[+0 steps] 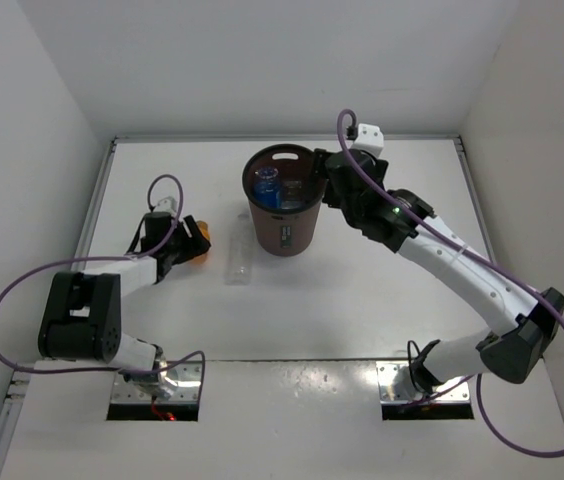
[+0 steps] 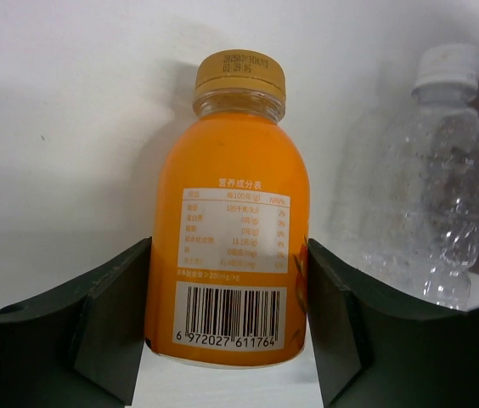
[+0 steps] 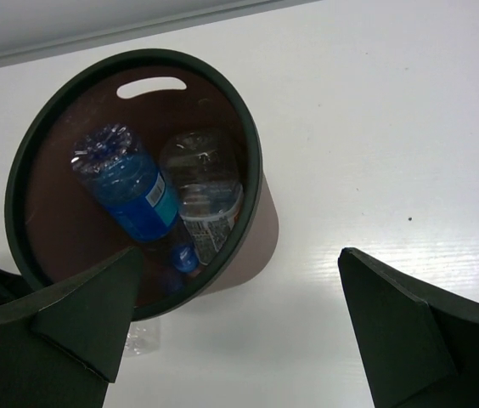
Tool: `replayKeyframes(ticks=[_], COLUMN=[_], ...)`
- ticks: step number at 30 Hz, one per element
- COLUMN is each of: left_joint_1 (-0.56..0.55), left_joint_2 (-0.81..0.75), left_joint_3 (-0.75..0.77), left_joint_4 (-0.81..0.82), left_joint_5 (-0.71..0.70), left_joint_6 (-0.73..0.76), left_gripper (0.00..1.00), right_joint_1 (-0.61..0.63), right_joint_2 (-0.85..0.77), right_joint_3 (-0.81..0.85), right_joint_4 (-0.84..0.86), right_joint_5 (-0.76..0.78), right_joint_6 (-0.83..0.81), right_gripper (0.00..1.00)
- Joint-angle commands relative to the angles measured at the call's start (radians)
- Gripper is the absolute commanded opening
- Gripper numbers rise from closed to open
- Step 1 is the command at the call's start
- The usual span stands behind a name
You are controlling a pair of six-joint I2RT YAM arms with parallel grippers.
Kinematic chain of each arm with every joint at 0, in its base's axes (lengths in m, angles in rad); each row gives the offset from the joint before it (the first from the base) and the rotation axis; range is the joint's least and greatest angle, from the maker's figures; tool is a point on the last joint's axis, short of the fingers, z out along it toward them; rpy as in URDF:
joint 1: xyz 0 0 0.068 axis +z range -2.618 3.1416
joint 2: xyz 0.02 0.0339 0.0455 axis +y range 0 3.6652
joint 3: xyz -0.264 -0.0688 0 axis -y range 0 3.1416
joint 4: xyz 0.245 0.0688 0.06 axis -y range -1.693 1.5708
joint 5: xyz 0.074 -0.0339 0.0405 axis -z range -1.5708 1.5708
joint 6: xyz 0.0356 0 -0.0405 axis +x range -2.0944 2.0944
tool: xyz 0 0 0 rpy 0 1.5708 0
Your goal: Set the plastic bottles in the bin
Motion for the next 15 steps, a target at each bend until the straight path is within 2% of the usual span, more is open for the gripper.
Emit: replayKeyframes(ticks=[1, 2, 4, 7, 8, 10, 15], left_joint_1=[-0.008, -0.008, -0.008, -0.008, -0.008, -0.008, -0.008], left_joint_2=[0.011, 0.011, 0.002, 0.002, 0.002, 0.020, 0.091], left_joint_3=[0.068, 0.091, 0.120, 0.218, 0.275, 0.339, 0.611], left_joint_4=[0.031, 0.021, 0.021, 0.021, 0.021, 0.042, 0.137], left_joint_5=[-0.055, -0.080, -0.094, -0.143, -0.211, -0.241, -0.152], left_joint_6=[-0.008, 0.005, 0.040, 0.082, 0.050, -0.002, -0.185], left_gripper=[0.55, 0.49, 0.43, 0.39, 0.37, 0.35, 0.35], right_joint_1=[-0.014, -0.014, -0.023, -0.023, -0.033, -0.033, -0.043], right_joint_2=[-0.034, -0.034, -0.034, -0.043, -0.043, -0.054, -0.063], right_joint_3=[-0.012, -0.012, -0.012, -0.012, -0.012, -0.012, -0.021], right_joint_4=[0.024, 0.024, 0.024, 0.024, 0.015, 0.026, 0.026], right_joint_5=[0.023, 0.023, 0.023, 0.023, 0.023, 0.023, 0.012], right_joint_6=[0.019, 0.019, 0.019, 0.034, 0.043, 0.052, 0.084], right_gripper=[0.99, 0.99, 0.99, 0.99, 0.99, 0.99, 0.99])
